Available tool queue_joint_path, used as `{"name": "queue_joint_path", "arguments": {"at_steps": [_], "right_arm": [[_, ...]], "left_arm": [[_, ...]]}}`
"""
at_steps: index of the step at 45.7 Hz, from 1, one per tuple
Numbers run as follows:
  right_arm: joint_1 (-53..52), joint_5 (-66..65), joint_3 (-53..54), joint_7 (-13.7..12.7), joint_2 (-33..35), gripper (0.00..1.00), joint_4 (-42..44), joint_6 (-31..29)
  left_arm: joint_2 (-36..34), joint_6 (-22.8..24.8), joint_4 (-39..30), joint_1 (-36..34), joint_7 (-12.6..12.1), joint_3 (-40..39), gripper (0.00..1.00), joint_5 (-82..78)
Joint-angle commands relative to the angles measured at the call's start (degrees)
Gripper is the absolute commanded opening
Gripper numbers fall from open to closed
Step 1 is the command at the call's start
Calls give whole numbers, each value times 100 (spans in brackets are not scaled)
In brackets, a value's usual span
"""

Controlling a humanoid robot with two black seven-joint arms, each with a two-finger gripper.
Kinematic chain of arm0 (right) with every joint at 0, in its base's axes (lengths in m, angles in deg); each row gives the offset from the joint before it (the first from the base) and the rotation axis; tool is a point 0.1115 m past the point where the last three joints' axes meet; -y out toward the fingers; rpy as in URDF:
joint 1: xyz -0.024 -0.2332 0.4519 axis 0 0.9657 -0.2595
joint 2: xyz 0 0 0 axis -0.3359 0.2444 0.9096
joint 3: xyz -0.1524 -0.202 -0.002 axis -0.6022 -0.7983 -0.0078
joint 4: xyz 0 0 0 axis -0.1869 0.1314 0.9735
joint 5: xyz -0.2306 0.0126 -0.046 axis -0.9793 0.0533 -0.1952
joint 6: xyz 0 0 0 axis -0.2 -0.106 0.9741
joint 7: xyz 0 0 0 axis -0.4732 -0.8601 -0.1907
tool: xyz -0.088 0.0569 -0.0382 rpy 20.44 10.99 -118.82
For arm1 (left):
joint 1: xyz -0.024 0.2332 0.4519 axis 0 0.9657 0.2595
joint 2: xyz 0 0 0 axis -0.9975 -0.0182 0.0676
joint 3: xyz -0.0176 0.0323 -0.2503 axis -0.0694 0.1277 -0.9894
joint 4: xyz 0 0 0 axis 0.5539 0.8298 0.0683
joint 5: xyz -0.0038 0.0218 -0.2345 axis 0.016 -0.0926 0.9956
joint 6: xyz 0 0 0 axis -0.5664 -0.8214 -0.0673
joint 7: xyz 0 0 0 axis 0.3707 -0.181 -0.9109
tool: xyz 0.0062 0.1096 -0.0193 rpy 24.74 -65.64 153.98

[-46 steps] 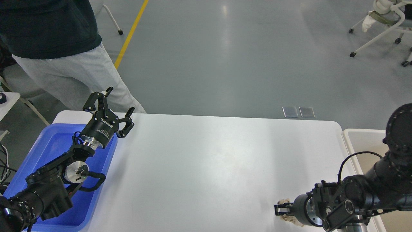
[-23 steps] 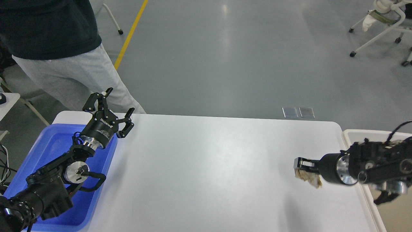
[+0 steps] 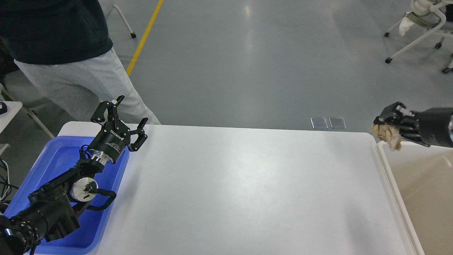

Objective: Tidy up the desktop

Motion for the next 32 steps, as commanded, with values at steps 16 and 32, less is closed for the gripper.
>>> {"name": "queue_joint_path", "arguments": {"at_steps": [16, 32], "right_arm": [[3283, 2380, 1464, -180, -736, 0, 3827, 335], [5533, 3041, 3291, -830, -2239, 0, 5655, 1442]], "left_arm": [[0, 1, 0, 0, 0, 4, 100, 1], [0, 1, 0, 0, 0, 4, 100, 1]]}}
